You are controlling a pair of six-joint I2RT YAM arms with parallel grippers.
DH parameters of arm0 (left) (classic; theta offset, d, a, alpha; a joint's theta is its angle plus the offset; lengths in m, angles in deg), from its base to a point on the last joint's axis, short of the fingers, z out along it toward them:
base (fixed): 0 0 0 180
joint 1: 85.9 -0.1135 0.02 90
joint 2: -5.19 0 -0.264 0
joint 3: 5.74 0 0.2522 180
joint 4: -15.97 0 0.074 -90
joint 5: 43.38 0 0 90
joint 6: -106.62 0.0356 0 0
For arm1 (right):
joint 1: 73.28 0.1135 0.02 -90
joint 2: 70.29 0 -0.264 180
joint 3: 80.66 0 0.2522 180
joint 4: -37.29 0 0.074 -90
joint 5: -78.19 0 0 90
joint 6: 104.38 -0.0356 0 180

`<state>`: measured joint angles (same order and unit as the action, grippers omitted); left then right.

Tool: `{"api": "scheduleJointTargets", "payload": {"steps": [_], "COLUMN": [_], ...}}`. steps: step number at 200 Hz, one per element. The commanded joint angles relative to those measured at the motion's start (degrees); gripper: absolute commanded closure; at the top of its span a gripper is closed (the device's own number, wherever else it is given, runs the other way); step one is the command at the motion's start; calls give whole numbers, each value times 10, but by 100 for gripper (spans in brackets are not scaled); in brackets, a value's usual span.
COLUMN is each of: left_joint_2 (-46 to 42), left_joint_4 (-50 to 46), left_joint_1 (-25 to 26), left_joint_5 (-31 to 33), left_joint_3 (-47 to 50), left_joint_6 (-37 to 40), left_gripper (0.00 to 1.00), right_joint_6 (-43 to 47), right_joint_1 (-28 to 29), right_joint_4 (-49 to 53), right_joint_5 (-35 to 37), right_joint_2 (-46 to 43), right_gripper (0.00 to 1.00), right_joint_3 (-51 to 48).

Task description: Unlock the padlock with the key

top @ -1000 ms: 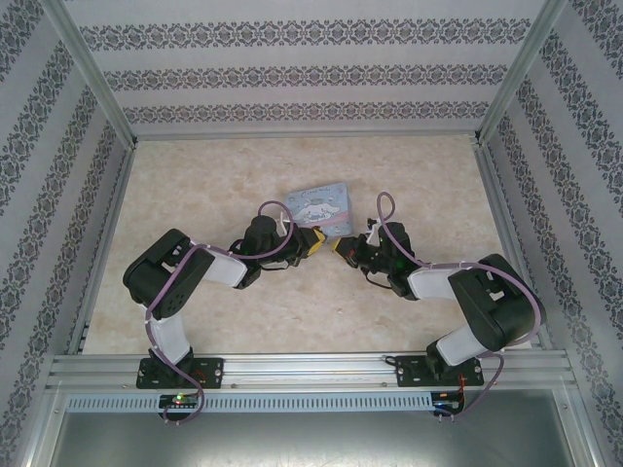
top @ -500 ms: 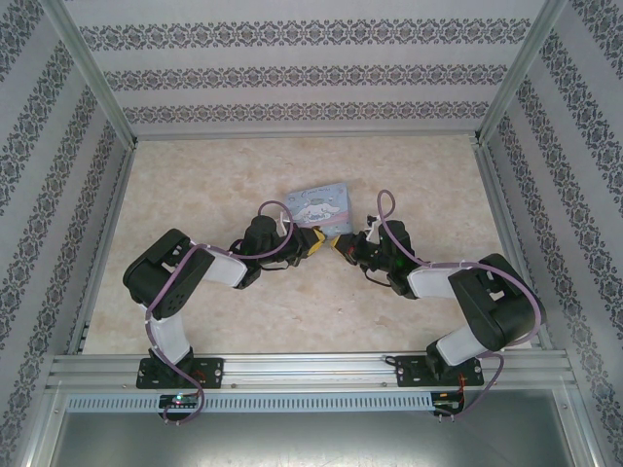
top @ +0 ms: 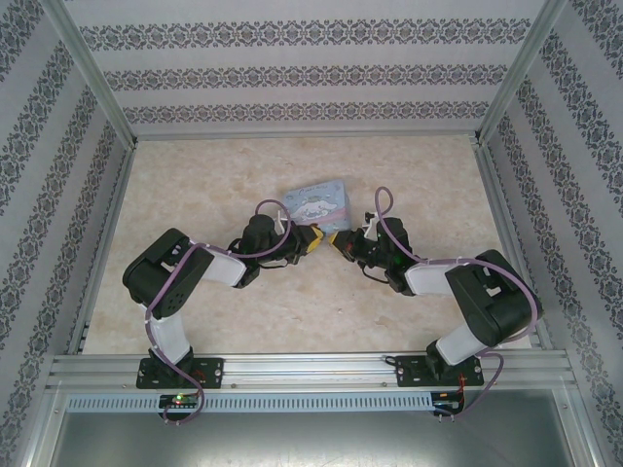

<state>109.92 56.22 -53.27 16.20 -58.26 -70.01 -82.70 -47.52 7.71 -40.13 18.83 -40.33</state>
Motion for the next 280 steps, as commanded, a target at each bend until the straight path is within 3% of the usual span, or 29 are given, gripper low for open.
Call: {"api": "scheduleJointTargets", "payload": {"steps": [1,72,145,280], "left_joint_2": [-11,-18,-16,-7], "left_joint_4": [79,73,87,106], "left_joint_1": [2,3,3,3], "left_joint_5": [-20,-30,-47,-63], "left_joint_3": [-2,-9,-11,-17], "left_joint_6": [-29,-26,-34,-48], "left_gripper": [100,100,100,100], "right_joint_6": [-7,2,57,20], "right_joint_1": [7,5,-42,-20], "right_joint_4": [-31,-51,-51,-89], "right_joint_5": [-1,-16,-62,-110], "right_joint_2": [13,27,52,65], "right_gripper": [100,100,100,100], "right_joint_3": [16,31,51,97]}}
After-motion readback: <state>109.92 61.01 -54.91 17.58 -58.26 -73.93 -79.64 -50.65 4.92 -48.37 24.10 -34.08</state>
